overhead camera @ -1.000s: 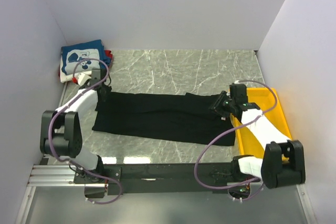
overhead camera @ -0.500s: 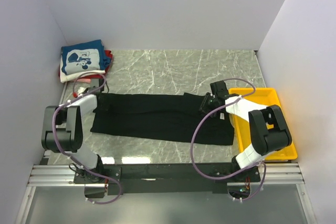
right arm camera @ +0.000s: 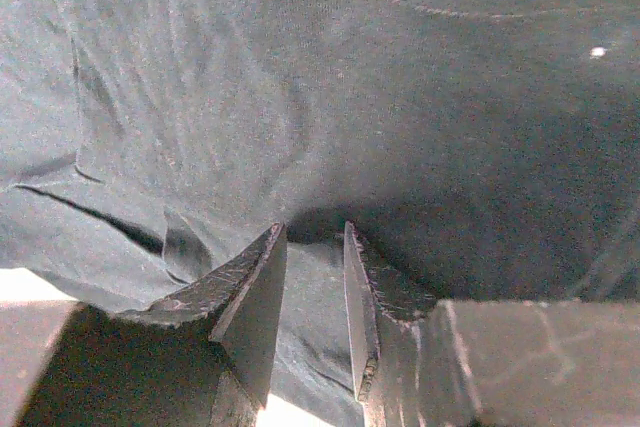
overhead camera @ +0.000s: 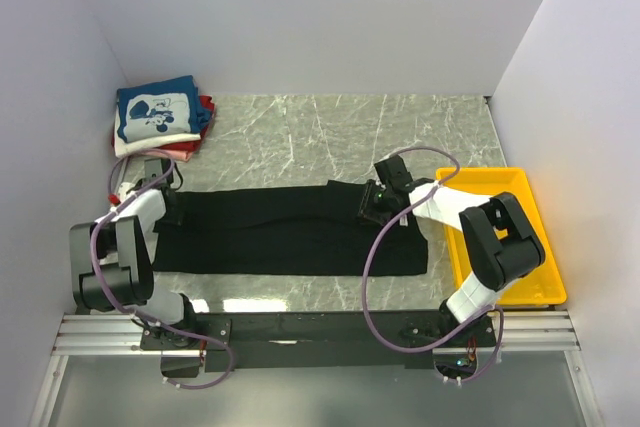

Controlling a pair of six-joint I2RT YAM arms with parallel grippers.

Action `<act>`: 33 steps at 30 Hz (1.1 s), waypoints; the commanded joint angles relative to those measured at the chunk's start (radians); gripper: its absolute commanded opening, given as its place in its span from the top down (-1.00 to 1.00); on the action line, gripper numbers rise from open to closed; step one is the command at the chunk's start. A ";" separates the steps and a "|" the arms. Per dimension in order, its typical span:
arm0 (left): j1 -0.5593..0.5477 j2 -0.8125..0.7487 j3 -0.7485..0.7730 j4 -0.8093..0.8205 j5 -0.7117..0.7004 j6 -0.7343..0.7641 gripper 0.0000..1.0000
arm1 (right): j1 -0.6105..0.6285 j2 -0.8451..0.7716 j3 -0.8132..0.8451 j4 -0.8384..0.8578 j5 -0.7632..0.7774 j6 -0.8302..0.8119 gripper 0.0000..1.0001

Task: Fold and stack the t-shirts
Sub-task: Fold the tshirt

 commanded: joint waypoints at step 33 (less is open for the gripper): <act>-0.718 0.547 0.758 0.142 0.442 0.615 -0.18 | -0.261 0.135 0.288 -0.121 0.081 -0.106 0.13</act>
